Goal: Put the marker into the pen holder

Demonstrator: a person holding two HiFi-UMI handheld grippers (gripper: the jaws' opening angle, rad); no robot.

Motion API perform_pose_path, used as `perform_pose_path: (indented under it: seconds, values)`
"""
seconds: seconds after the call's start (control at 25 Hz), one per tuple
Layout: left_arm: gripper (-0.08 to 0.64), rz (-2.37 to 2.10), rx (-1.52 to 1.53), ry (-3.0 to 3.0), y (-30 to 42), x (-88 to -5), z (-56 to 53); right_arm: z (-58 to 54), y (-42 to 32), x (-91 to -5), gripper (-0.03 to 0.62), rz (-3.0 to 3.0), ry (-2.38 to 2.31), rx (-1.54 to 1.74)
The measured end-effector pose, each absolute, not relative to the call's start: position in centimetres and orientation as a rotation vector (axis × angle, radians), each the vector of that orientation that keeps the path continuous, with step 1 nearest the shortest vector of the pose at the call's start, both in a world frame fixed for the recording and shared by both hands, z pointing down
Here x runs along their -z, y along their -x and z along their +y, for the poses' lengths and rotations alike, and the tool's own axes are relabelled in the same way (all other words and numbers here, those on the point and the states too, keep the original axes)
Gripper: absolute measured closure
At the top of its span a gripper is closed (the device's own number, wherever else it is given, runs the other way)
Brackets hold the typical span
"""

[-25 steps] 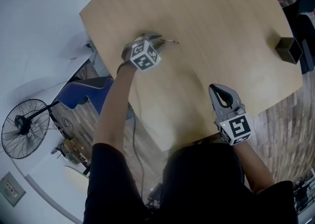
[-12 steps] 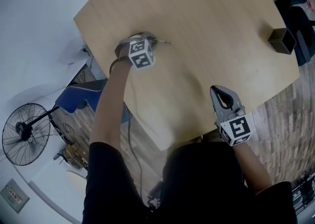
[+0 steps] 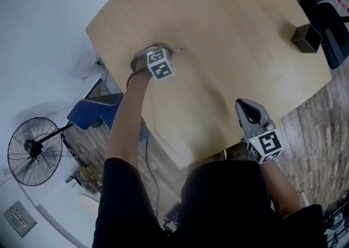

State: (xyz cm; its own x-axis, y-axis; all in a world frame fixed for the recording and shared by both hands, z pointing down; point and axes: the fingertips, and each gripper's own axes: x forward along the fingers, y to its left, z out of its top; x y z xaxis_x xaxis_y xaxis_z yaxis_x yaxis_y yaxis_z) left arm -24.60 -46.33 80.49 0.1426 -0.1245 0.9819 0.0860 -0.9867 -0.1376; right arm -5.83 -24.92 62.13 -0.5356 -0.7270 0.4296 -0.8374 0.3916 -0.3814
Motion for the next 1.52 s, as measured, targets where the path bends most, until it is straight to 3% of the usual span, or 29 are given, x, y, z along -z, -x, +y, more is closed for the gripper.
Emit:
perform_pose_path:
  seconds: [0.2, 0.48, 1.12, 1.52]
  values:
    - [0.515, 0.167, 1.939, 2.369, 23.9, -78.7, -44.6, -22.9, 3.7, -60.7, 0.592, -2.444, -1.443, -0.835]
    - [0.515, 0.560, 1.644, 2.686, 22.6, -70.3, -42.2, -21.7, 2.4, -57.1, 0.592, -2.472, -1.458, -0.784]
    - [0.515, 1.451, 0.688, 2.871, 24.7, -49.7, -26.2, -21.2, 3.1, -50.2, 0.592, -2.575, -1.381, -0.593]
    - [0.515, 1.879, 0.246, 2.734, 25.6, -44.5, -15.4, -19.6, 4.6, -51.6, 0.592, -2.576, -1.368, -0.549]
